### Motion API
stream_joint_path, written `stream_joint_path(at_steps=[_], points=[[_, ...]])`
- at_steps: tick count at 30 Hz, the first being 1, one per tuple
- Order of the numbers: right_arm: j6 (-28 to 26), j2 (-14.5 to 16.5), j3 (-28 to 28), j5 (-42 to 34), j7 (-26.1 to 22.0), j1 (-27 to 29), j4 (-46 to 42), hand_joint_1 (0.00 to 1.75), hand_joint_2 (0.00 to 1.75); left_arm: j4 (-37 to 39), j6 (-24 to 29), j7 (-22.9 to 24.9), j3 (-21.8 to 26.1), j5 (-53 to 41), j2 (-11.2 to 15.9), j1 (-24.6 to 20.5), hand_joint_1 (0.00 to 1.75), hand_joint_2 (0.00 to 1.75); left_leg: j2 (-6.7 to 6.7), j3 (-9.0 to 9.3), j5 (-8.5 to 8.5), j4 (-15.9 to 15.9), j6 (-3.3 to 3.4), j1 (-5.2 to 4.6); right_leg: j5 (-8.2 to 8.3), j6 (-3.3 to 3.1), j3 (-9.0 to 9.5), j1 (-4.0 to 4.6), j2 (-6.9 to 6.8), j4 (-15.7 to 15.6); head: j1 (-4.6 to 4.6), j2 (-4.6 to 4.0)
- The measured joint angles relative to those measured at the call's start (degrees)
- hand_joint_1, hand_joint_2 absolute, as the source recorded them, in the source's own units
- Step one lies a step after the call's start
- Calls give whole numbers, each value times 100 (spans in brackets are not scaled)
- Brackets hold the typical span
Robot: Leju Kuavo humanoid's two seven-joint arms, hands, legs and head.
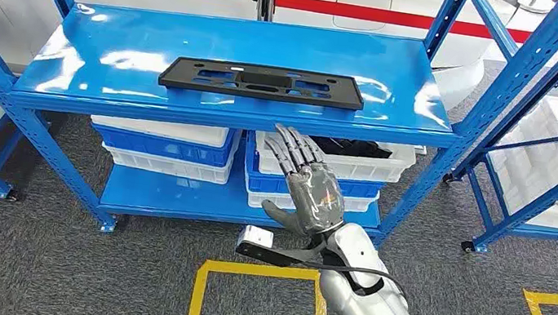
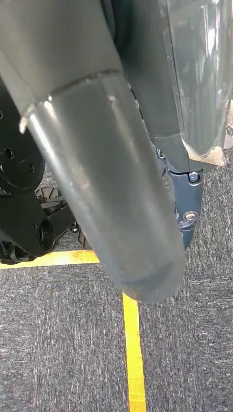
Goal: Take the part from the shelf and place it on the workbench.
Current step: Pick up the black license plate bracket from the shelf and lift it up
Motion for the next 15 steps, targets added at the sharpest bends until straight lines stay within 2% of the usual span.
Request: stream_joint_path(at_steps=[3,4,5,7,8,9,10,12,13,14,15], points=[[-59,-44,194,292,231,-116,-84,0,175,1,-32,8,2,-10,6,-1,0,0,-3,54,64,-98,50,70,-38,9,-32,30,1,46,6,0],[-94,-72,288,439,342,-179,-119,0,175,2,-47,10,2,-15,7,-3,0,0,-1,84,94,-143,74,98,-115,-8,-113,44,11,200,12,0],[-124,-105,384,585,447,-234,-145,0,175,3,-60,12,3,-23,6,-6,0,0,-1,111,118,-178,90,123,-236,-36,-259,55,24,482,18,0],[-188,-178,600,885,678,-315,-177,0,175,4,-90,16,9,-43,6,-10,0,0,-16,105,124,-186,100,125,-513,-85,-697,55,50,1311,28,0],[-213,-219,707,1030,791,-333,-189,0,175,5,-103,20,16,-51,6,-9,0,0,-31,104,119,-185,95,126,-586,-81,-889,54,56,1637,31,-1],[-241,-259,807,1175,911,-347,-204,0,175,6,-117,23,25,-55,6,-8,0,0,-51,110,112,-182,86,129,-569,-55,-996,52,60,1769,32,0],[-269,-295,904,1324,1024,-369,-222,0,175,7,-132,26,33,-58,5,-8,0,0,-72,124,99,-178,67,135,-448,-8,-982,47,61,1646,33,0],[-338,-355,1089,1630,1243,-452,-270,0,175,8,-156,27,43,-65,4,-8,0,0,-103,153,46,-145,-3,153,-46,101,-711,18,60,881,39,0],[-384,-380,1189,1787,1353,-512,-294,0,175,8,-164,28,49,-68,7,-14,0,0,-114,144,8,-104,-52,148,105,114,-567,11,70,522,41,-1],[-429,-403,1287,1946,1462,-564,-321,0,175,8,-174,30,60,-73,10,-20,0,0,-120,123,-22,-66,-95,141,188,95,-482,11,81,298,43,-1],[-469,-428,1376,2104,1569,-603,-345,0,175,8,-187,31,74,-80,13,-25,0,0,-126,98,-41,-40,-127,136,205,52,-453,25,92,213,43,-1]])
